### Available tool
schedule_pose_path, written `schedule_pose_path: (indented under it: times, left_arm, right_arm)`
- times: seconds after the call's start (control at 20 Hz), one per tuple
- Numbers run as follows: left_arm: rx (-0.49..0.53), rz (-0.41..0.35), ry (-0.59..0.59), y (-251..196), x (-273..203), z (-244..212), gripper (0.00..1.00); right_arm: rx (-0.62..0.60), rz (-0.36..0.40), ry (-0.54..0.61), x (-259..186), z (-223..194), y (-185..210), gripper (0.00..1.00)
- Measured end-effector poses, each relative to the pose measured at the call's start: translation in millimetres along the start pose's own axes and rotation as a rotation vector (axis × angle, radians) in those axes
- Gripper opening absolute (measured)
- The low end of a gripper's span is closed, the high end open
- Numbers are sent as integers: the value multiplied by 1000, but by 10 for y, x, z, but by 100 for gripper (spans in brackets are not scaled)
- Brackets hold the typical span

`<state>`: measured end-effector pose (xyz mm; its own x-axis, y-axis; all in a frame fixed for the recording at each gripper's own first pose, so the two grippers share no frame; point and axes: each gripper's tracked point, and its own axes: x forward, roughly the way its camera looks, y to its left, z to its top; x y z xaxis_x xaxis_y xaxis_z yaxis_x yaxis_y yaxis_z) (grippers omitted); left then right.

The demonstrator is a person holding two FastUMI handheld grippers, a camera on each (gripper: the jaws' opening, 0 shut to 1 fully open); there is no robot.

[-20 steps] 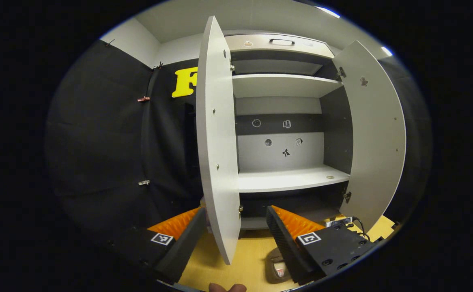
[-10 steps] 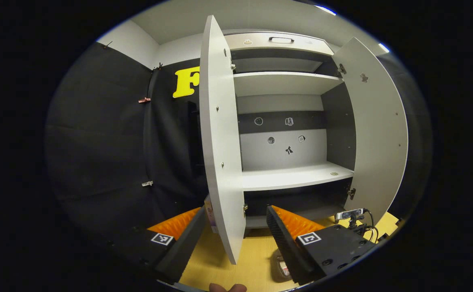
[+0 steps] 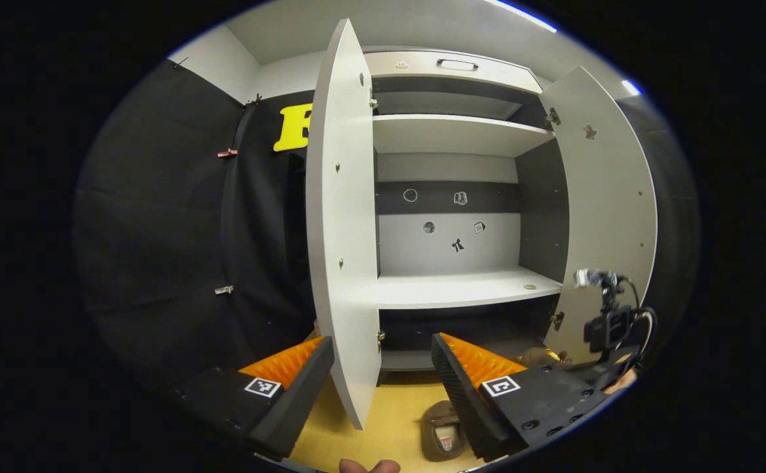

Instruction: Grab one shoe with the right hand and put it into the shoe cabinet, grab the other shoe with the left hand and put it into the shoe cabinet; then close the right door with the right hand and the left door with the left hand.

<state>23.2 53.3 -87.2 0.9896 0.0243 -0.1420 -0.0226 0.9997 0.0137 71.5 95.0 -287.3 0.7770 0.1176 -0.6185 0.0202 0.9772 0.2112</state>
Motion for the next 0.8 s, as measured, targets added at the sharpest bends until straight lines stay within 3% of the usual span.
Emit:
schedule_pose_path:
  times: [0.15, 0.2, 0.4, 0.6, 0.8]
  left_arm:
    - [11, -14, 0, -85, 14, 14, 95]
    - [15, -21, -1, -128, 14, 12, 95]
    - [15, -42, -10, -287, 12, 35, 95]
    - [12, -53, -10, -402, 0, 34, 95]
    - [29, -46, -16, -467, -18, 50, 95]
  right_arm:
    - [-36, 38, -57, -180, 575, 116, 7]
    - [-40, 46, -77, -215, 785, 142, 3]
    - [-29, 85, -147, -286, 1658, 255, 8]
    - [-11, 86, -214, -103, 2433, 246, 8]
    - [-25, 64, -243, 275, 2888, 231, 8]
